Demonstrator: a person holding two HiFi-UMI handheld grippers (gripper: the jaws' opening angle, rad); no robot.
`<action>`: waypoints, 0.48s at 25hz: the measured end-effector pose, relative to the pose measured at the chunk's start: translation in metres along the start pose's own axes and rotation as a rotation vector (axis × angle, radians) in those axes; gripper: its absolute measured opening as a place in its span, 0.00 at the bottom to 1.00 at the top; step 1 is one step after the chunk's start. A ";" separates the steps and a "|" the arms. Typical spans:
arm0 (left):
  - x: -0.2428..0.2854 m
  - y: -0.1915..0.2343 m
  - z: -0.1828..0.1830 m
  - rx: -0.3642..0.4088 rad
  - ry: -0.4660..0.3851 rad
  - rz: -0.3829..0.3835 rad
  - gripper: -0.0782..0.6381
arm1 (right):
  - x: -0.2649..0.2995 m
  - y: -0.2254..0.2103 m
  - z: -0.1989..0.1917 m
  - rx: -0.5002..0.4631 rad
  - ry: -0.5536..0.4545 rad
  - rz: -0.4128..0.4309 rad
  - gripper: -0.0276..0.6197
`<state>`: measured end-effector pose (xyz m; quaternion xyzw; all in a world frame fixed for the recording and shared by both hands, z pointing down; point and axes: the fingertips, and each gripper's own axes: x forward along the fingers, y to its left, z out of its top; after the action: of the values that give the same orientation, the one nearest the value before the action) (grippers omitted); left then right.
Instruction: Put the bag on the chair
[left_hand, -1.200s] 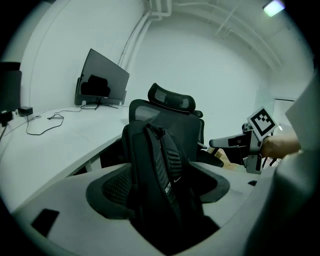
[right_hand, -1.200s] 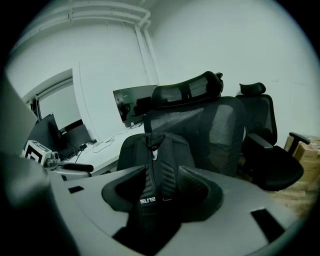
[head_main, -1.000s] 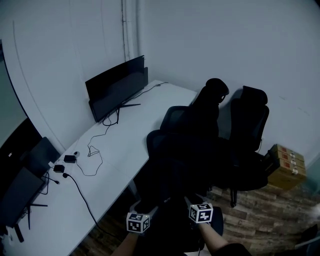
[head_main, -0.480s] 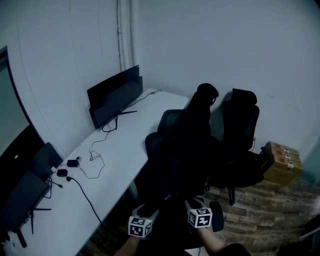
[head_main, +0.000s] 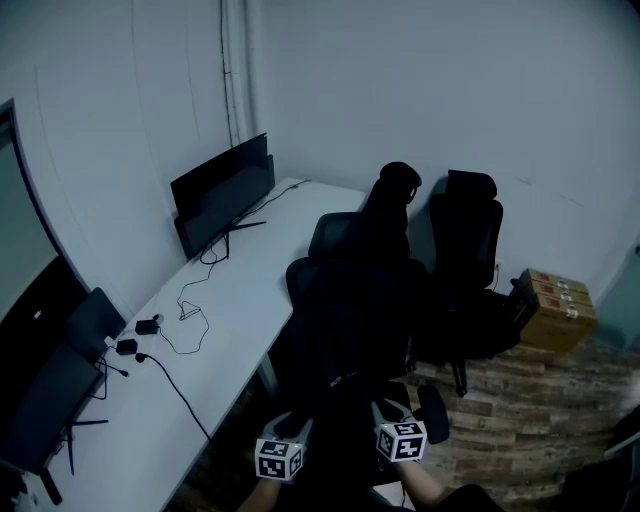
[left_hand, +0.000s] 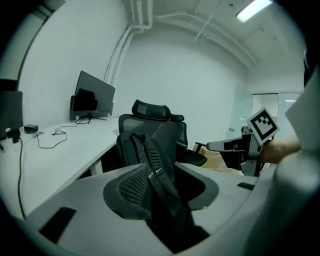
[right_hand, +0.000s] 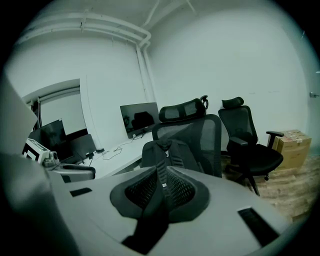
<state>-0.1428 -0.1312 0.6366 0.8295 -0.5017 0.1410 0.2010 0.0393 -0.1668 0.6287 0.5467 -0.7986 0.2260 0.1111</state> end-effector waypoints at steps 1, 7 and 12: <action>-0.005 0.000 -0.001 0.000 -0.004 0.001 0.36 | -0.004 0.003 -0.003 0.005 -0.004 0.000 0.17; -0.032 0.005 -0.004 0.022 -0.027 0.027 0.26 | -0.026 0.024 -0.013 -0.004 -0.005 0.005 0.17; -0.048 0.005 -0.008 0.034 -0.047 0.042 0.20 | -0.040 0.039 -0.019 -0.010 -0.023 0.008 0.17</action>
<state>-0.1697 -0.0922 0.6241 0.8251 -0.5213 0.1339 0.1721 0.0174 -0.1135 0.6187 0.5453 -0.8032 0.2161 0.1038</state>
